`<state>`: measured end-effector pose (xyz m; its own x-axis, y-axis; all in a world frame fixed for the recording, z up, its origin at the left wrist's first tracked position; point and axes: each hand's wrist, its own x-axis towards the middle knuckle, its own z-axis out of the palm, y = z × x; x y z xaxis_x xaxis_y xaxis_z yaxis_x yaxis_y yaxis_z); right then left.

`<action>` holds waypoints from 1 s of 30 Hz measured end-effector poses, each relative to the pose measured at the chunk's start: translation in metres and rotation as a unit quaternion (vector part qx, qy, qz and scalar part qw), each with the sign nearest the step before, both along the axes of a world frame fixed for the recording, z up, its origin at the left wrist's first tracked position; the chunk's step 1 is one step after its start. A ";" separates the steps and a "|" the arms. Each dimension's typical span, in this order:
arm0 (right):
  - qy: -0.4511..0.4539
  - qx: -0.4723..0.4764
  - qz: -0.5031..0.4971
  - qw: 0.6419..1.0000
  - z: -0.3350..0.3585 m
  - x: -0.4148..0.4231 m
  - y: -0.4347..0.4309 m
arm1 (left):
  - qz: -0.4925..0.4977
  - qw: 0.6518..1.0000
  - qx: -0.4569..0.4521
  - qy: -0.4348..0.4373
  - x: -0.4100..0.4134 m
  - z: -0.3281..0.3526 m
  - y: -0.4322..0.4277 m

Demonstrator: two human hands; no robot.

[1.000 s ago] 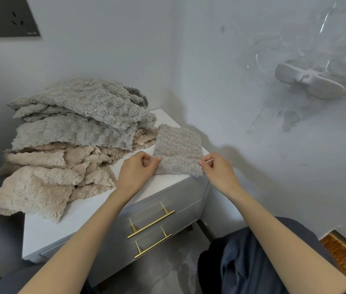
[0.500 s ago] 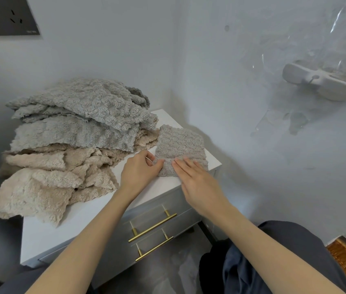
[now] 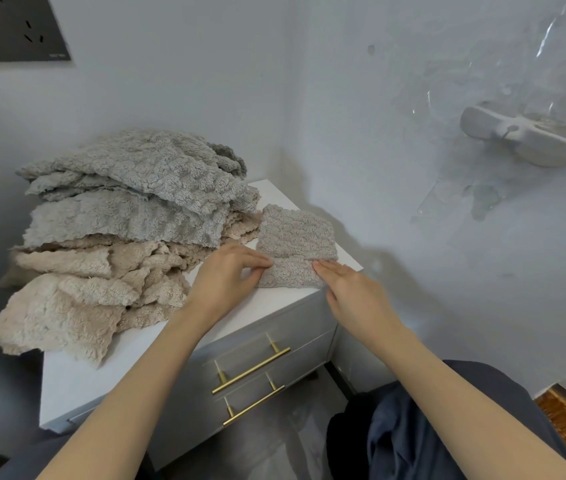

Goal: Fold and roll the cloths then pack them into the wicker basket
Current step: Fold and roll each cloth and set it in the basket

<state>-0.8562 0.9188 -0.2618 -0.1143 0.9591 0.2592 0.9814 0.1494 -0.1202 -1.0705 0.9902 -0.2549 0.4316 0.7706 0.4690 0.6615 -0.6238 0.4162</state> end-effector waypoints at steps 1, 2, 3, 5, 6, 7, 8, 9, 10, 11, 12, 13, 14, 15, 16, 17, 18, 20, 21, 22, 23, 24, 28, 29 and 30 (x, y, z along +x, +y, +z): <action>0.012 0.003 -0.002 1.000 0.001 0.001 0.001 | -0.017 1.000 -0.009 0.023 -0.004 0.000 0.001; 0.026 0.004 -0.002 1.000 0.002 0.001 0.002 | -0.028 0.998 -0.020 0.049 -0.007 -0.001 0.001; 0.040 0.007 -0.002 0.999 0.002 0.002 0.003 | -0.034 0.997 -0.028 0.071 -0.010 -0.001 0.001; 0.063 0.011 -0.001 0.998 0.003 0.004 0.005 | -0.044 0.996 -0.020 0.080 -0.011 -0.004 -0.002; 0.078 0.014 0.002 0.997 0.003 0.005 0.007 | -0.045 0.996 -0.013 0.078 -0.010 -0.004 -0.003; 0.095 0.018 0.006 0.995 0.003 0.006 0.008 | -0.043 0.996 -0.009 0.075 -0.009 -0.004 -0.004; 0.115 0.021 0.007 0.993 0.004 0.006 0.008 | -0.038 0.997 -0.011 0.071 -0.008 -0.004 -0.005; 0.141 0.020 0.001 0.990 0.005 0.007 0.009 | -0.030 0.998 -0.016 0.061 -0.006 -0.004 -0.006; 0.172 0.014 -0.008 0.985 0.007 0.009 0.010 | -0.021 0.998 -0.028 0.047 -0.005 -0.004 -0.007; 0.206 0.007 -0.017 0.978 0.009 0.010 0.011 | -0.011 0.998 -0.046 0.030 -0.003 -0.004 -0.008; 0.245 0.000 -0.025 0.969 0.011 0.012 0.012 | -0.002 0.997 -0.069 0.014 -0.002 -0.004 -0.009; 0.286 -0.009 -0.034 0.957 0.012 0.014 0.014 | 0.005 0.996 -0.092 0.000 0.000 -0.003 -0.009; 0.326 -0.023 -0.045 0.944 0.013 0.015 0.015 | 0.012 0.994 -0.111 -0.012 0.002 -0.003 -0.009; 0.356 -0.040 -0.058 0.932 0.014 0.016 0.017 | 0.018 0.991 -0.129 -0.025 0.003 -0.003 -0.009; 0.378 -0.056 -0.073 0.921 0.015 0.018 0.018 | 0.026 0.988 -0.147 -0.040 0.005 -0.003 -0.009; 0.392 -0.068 -0.089 0.913 0.015 0.019 0.020 | 0.035 0.984 -0.163 -0.056 0.007 -0.004 -0.008; 0.404 -0.075 -0.104 0.906 0.015 0.020 0.022 | 0.046 0.981 -0.177 -0.071 0.008 -0.004 -0.007; 0.433 -0.079 -0.129 0.889 0.015 0.020 0.025 | 0.072 0.972 -0.199 -0.098 0.012 -0.004 -0.005; 0.446 -0.078 -0.140 0.881 0.015 0.020 0.027 | 0.085 0.968 -0.210 -0.110 0.013 -0.004 -0.004; 0.452 -0.076 -0.149 0.876 0.014 0.019 0.029 | 0.096 0.963 -0.219 -0.121 0.015 -0.005 -0.003; 0.452 -0.070 -0.158 0.875 0.012 0.019 0.031 | 0.106 0.960 -0.225 -0.128 0.016 -0.005 -0.001; 0.445 -0.062 -0.167 0.877 0.011 0.018 0.033 | 0.118 0.958 -0.228 -0.132 0.018 -0.006 0.000; 0.393 -0.028 -0.200 0.897 0.007 0.014 0.039 | 0.152 0.956 -0.210 -0.134 0.021 -0.006 0.003; 0.377 -0.019 -0.207 0.903 0.007 0.012 0.038 | 0.154 0.958 -0.204 -0.133 0.021 -0.006 0.003; 0.348 0.000 -0.215 0.913 0.008 0.010 0.037 | 0.154 0.959 -0.198 -0.135 0.022 -0.006 0.004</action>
